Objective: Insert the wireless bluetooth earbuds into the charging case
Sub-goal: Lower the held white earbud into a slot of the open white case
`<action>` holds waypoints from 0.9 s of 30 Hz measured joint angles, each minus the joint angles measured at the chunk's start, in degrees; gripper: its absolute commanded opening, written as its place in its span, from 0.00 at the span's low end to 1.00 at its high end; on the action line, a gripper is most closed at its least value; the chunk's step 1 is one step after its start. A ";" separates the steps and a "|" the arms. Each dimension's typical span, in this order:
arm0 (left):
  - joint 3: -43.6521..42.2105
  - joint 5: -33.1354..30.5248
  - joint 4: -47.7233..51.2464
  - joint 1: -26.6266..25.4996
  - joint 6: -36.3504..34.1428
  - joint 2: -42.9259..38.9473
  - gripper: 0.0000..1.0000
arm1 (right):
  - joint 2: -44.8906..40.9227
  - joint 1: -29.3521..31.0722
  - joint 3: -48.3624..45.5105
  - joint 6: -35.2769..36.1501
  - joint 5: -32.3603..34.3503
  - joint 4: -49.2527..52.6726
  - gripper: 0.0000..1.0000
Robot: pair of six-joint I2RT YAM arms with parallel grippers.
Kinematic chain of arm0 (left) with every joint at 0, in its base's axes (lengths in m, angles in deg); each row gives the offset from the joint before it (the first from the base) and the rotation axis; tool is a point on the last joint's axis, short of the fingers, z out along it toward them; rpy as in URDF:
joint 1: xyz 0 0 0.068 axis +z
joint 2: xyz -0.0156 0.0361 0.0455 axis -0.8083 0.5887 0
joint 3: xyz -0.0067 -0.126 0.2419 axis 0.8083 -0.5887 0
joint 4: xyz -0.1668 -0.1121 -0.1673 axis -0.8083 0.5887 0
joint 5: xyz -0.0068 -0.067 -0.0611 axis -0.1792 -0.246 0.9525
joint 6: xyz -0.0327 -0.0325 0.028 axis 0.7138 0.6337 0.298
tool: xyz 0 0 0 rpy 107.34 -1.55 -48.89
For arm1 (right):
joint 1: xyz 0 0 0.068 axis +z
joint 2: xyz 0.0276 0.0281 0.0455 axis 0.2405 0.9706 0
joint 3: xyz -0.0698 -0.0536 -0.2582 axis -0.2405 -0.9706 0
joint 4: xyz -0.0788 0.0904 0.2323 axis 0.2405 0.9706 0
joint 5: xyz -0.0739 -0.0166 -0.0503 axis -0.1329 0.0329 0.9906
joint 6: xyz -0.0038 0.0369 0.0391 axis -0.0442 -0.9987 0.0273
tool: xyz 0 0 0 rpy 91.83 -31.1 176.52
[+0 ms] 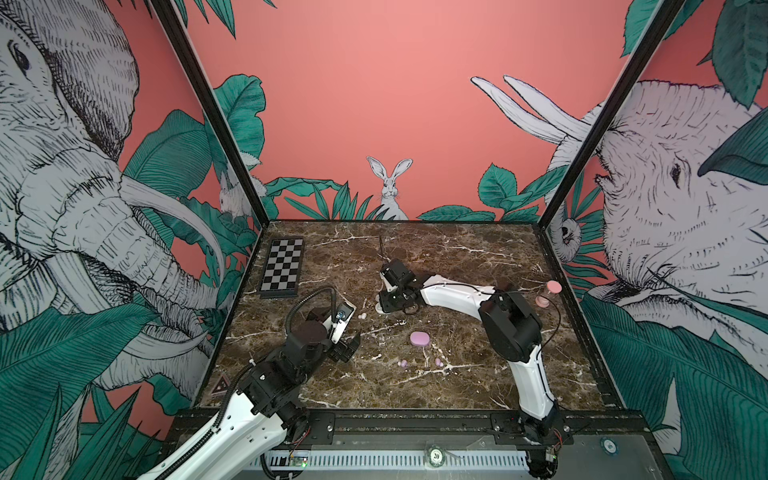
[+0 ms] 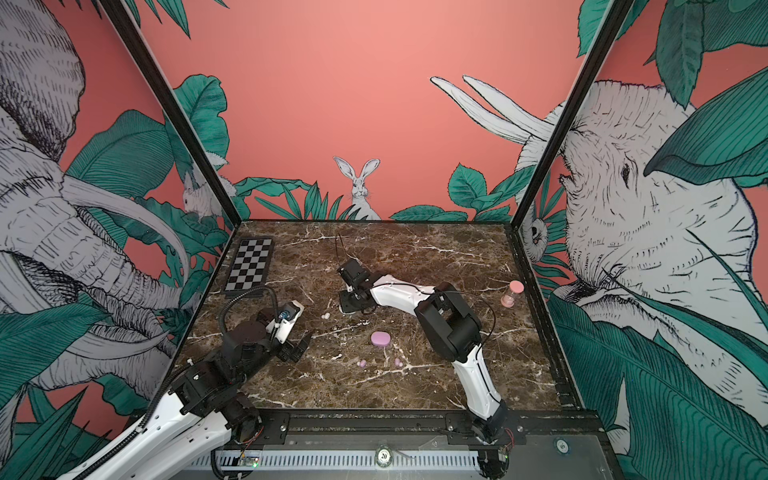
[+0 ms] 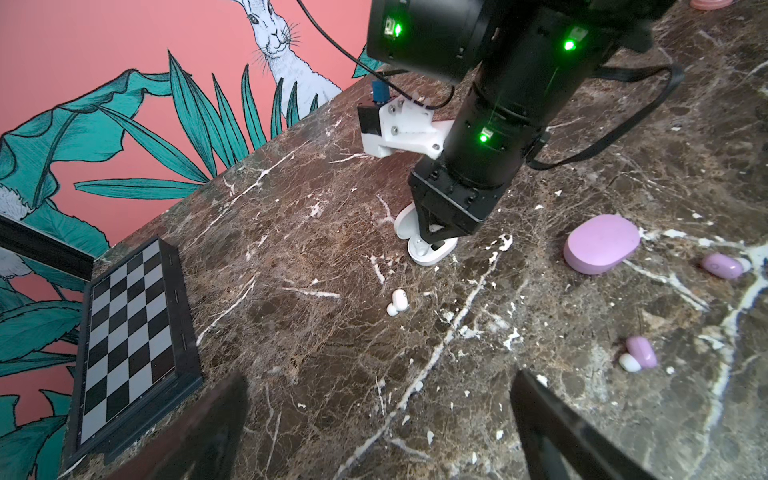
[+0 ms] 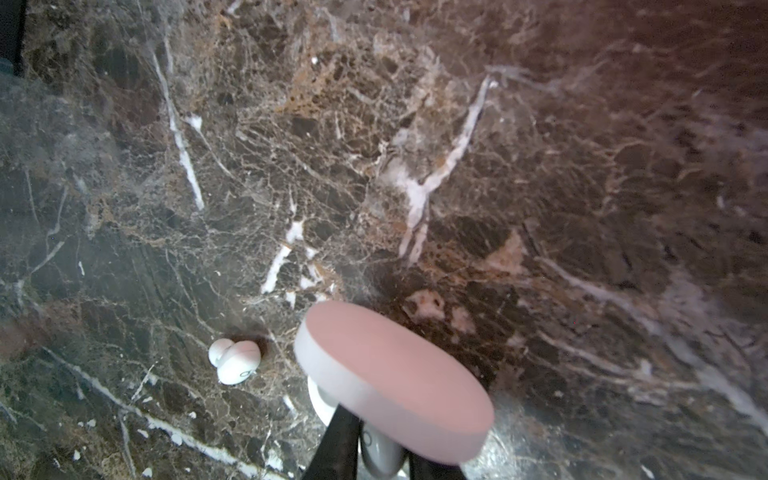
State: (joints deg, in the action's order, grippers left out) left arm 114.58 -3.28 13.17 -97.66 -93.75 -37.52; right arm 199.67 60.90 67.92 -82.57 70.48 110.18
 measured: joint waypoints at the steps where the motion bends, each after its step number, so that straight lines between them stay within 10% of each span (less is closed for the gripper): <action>1: 0.00 0.00 0.00 0.00 0.00 0.02 0.99 | 0.00 0.00 0.00 -0.07 0.00 -0.02 0.21; 27: 0.00 0.02 -0.02 0.00 0.00 0.22 0.99 | -0.68 -0.02 -0.98 -0.98 0.09 -0.07 0.24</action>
State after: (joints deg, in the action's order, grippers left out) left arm 114.58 -3.26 13.15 -97.66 -93.75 -37.30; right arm 199.00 60.88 66.94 -83.55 70.57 110.12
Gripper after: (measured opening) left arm 0.991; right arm 0.237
